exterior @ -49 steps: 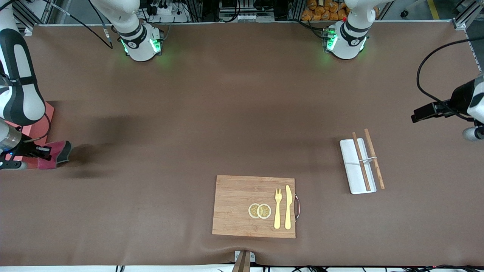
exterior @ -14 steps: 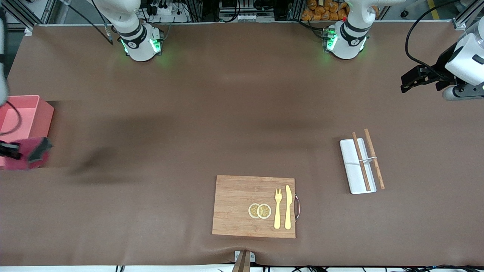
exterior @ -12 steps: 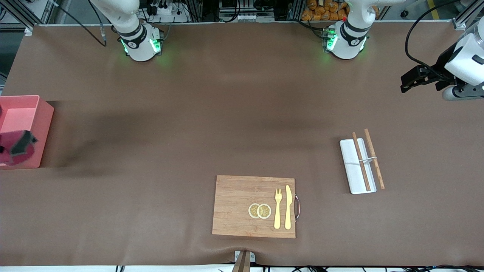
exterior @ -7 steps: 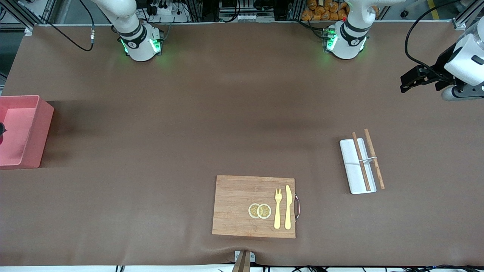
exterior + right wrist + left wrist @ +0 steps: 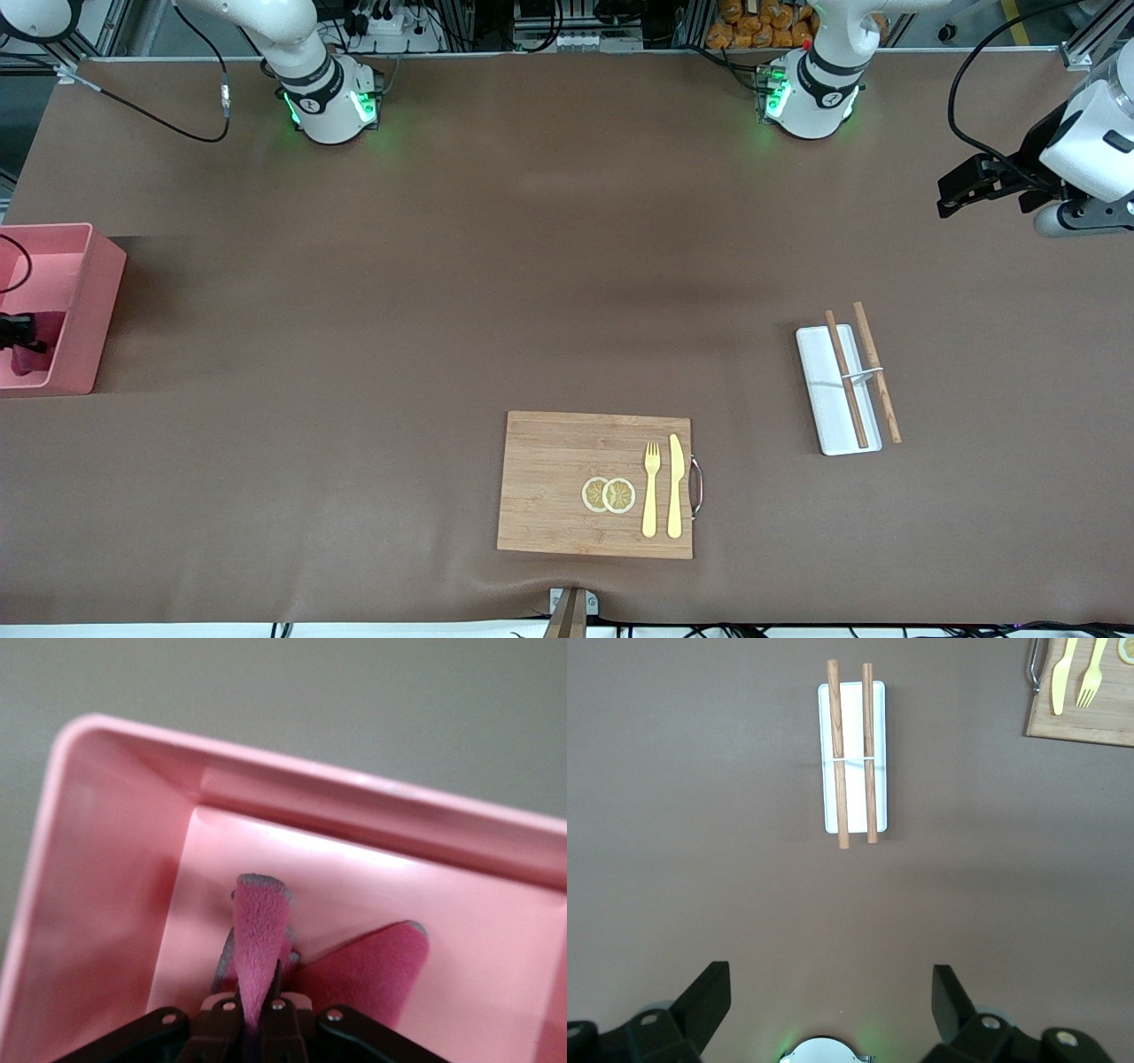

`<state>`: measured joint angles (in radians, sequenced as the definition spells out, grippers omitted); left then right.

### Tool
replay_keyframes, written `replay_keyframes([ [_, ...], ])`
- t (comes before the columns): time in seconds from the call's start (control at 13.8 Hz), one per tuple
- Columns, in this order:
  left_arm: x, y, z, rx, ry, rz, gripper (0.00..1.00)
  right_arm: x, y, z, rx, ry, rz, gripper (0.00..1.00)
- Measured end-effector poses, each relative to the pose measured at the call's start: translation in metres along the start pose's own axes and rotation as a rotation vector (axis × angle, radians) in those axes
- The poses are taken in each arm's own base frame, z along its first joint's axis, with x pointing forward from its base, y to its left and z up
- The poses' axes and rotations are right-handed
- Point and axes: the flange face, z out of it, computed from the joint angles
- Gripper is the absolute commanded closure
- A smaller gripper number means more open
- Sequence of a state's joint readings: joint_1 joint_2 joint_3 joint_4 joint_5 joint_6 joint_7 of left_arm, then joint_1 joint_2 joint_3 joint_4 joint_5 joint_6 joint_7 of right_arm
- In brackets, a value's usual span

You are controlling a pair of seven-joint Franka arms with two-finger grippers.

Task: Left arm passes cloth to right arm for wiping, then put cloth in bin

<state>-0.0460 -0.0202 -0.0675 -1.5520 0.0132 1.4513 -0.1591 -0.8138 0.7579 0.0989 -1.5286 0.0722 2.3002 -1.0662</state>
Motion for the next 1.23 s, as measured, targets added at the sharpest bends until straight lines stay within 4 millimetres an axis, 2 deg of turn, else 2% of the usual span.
replay_keyframes([
  [0.14, 0.000, 0.000, 0.000, 0.000, 0.000, 0.000, 0.00, 0.001, 0.002, -0.001, -0.005, 0.005, 0.001, 0.00],
  [0.36, 0.000, 0.000, 0.000, 0.000, 0.000, 0.001, 0.00, 0.012, 0.006, -0.027, 0.004, 0.007, -0.009, 0.00],
  [0.58, -0.002, 0.005, -0.001, 0.001, 0.001, 0.010, 0.00, 0.036, 0.003, -0.090, 0.055, -0.027, -0.054, 0.00],
  [0.72, -0.002, 0.006, -0.002, 0.001, 0.002, 0.011, 0.00, 0.062, -0.008, -0.136, 0.036, -0.059, -0.111, 0.00],
  [0.8, -0.003, 0.006, -0.002, 0.001, 0.003, 0.011, 0.00, 0.079, -0.019, -0.158, 0.008, -0.064, -0.129, 0.00],
  [0.94, -0.003, 0.005, -0.004, 0.000, 0.007, 0.009, 0.00, 0.118, -0.059, -0.199, -0.029, -0.078, -0.091, 0.00],
  [1.09, -0.002, 0.003, -0.006, -0.002, 0.020, 0.006, 0.00, 0.155, -0.112, -0.224, -0.014, -0.110, -0.002, 0.00],
  [1.23, 0.000, 0.001, -0.007, -0.004, 0.033, 0.002, 0.00, 0.194, -0.175, -0.239, -0.010, -0.137, 0.104, 0.00],
])
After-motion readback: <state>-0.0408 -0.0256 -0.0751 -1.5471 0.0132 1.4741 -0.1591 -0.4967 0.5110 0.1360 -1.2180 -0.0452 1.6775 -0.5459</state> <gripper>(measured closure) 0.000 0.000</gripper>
